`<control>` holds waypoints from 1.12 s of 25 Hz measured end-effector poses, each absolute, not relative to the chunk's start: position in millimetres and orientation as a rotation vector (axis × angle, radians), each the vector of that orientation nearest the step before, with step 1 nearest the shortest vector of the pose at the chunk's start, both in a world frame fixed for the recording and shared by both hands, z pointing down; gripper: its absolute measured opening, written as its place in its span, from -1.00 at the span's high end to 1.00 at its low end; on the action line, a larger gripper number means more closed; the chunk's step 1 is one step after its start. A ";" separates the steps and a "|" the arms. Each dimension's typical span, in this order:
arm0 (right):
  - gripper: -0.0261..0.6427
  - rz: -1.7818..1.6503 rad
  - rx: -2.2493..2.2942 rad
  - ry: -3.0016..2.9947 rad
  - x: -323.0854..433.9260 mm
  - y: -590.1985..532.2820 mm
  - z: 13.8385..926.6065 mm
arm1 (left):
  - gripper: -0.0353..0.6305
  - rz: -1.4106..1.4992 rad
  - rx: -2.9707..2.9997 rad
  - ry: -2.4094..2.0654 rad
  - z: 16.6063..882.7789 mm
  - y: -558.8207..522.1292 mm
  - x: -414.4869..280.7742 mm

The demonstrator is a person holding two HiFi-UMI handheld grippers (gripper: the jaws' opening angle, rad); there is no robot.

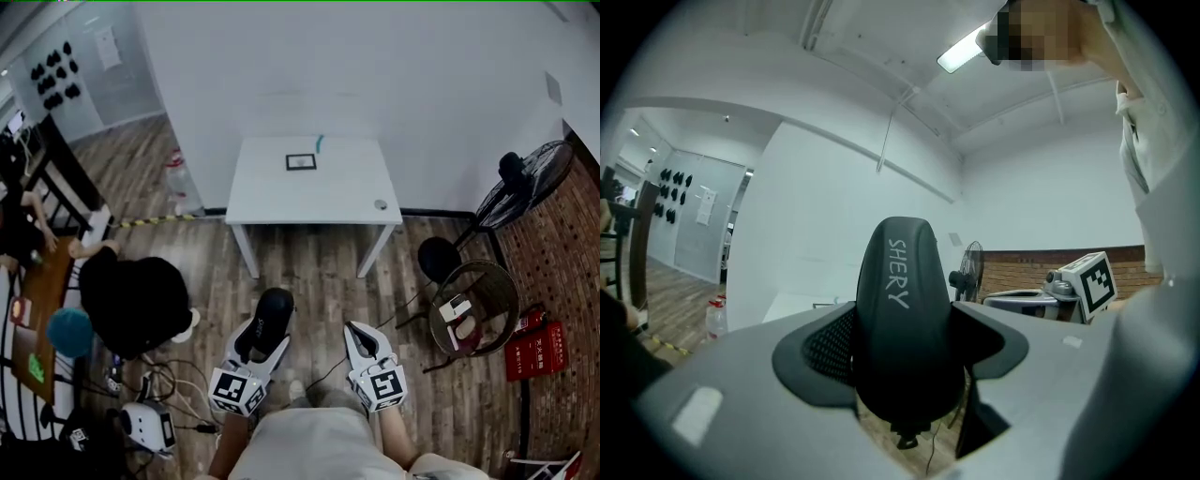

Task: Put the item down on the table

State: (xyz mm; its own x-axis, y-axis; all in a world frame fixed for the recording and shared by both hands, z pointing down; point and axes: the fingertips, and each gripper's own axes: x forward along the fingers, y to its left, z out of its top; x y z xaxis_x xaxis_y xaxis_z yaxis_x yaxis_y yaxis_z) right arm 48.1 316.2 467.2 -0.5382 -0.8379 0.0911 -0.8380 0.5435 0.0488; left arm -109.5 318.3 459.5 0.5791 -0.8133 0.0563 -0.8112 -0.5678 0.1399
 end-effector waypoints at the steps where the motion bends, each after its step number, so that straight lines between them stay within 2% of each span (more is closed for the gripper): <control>1: 0.91 0.004 1.451 -2.669 45.3 314.1 468.5 | -0.11 -0.023 2.654 -1.375 458.3 315.0 -112.3; 28: 0.91 -0.031 1.435 -2.691 29.0 166.8 461.2 | -0.10 -0.020 2.640 -1.419 457.0 168.9 -123.4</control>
State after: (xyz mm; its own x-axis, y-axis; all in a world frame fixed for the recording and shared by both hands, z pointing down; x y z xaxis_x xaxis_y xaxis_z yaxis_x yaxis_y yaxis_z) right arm 29.0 166.8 461.2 -0.5540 -0.8295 0.0713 -0.8277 0.5580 0.0607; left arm -123.4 168.9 457.0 0.5539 -0.8307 0.0564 -0.8288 -0.5436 0.1327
